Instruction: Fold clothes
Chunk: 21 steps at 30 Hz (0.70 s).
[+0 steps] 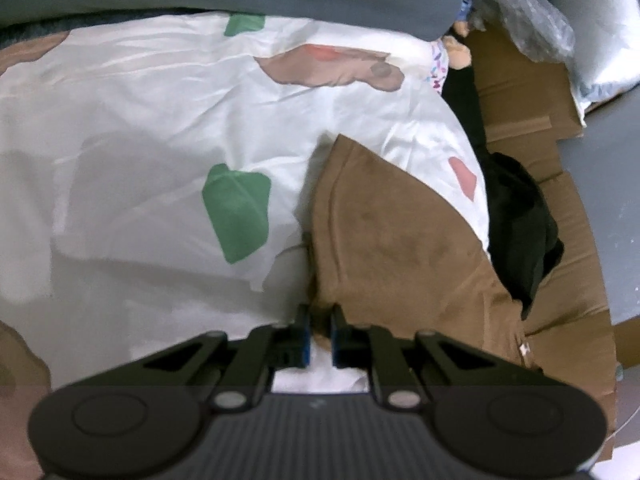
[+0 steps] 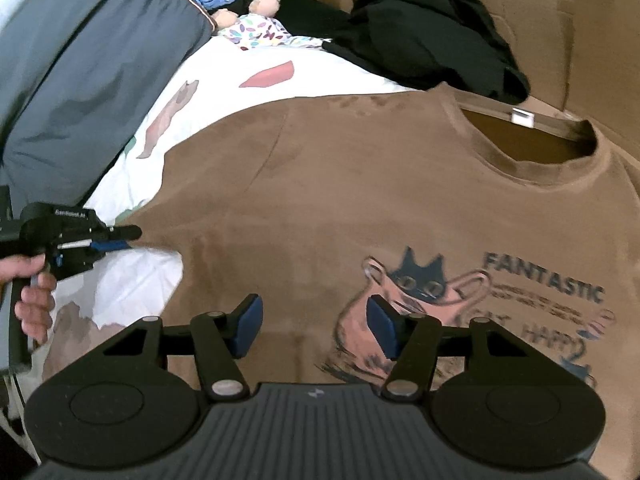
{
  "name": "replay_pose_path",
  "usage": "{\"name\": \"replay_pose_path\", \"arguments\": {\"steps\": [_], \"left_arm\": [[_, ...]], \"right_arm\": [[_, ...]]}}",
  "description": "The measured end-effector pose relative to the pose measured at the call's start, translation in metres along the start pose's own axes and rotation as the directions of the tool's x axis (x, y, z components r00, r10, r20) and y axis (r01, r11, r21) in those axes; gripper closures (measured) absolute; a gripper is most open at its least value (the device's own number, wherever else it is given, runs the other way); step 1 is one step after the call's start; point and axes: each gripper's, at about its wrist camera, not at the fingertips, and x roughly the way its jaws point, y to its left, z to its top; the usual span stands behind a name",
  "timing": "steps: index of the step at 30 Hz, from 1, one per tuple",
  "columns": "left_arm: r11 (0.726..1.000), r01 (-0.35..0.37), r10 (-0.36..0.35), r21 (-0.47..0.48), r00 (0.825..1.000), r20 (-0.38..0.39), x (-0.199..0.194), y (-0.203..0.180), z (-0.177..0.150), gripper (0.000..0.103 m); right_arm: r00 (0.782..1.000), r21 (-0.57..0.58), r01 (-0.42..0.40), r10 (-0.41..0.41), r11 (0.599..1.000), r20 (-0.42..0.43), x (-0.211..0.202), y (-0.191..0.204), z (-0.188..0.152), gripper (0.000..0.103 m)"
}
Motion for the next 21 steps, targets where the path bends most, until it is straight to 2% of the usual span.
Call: {"name": "replay_pose_path", "arguments": {"steps": [2,5,7,8,10,21], "left_arm": [[1.000,0.013,-0.013,0.009,1.000,0.003,-0.002,0.000,0.001,0.094],[0.999,0.036,-0.036,0.020,0.999,0.003,-0.003,0.000,0.003,0.094],[0.999,0.047,-0.047,0.025,0.999,0.000,-0.003,0.001,0.003,0.094],[0.998,0.049,-0.049,0.025,0.999,-0.002,-0.004,0.001,0.002,0.094],[0.998,0.053,-0.053,0.024,0.999,-0.006,-0.004,0.002,0.001,0.094],[0.994,0.109,-0.109,0.018,0.994,-0.004,-0.008,0.003,0.009,0.094]], "right_arm": [[1.000,-0.004,0.005,-0.005,1.000,0.003,0.003,0.003,0.003,0.043],[1.000,-0.010,0.011,-0.011,1.000,0.003,0.009,0.004,0.006,0.052],[1.000,-0.006,0.014,-0.014,1.000,-0.005,0.013,0.004,0.007,0.063],[1.000,0.002,0.012,-0.012,1.000,-0.013,0.017,0.004,0.008,0.065],[1.000,0.007,-0.019,0.019,1.000,-0.018,0.023,0.007,0.010,0.074],[0.988,-0.062,-0.153,0.152,0.986,-0.020,0.061,0.060,0.025,0.083]]}}
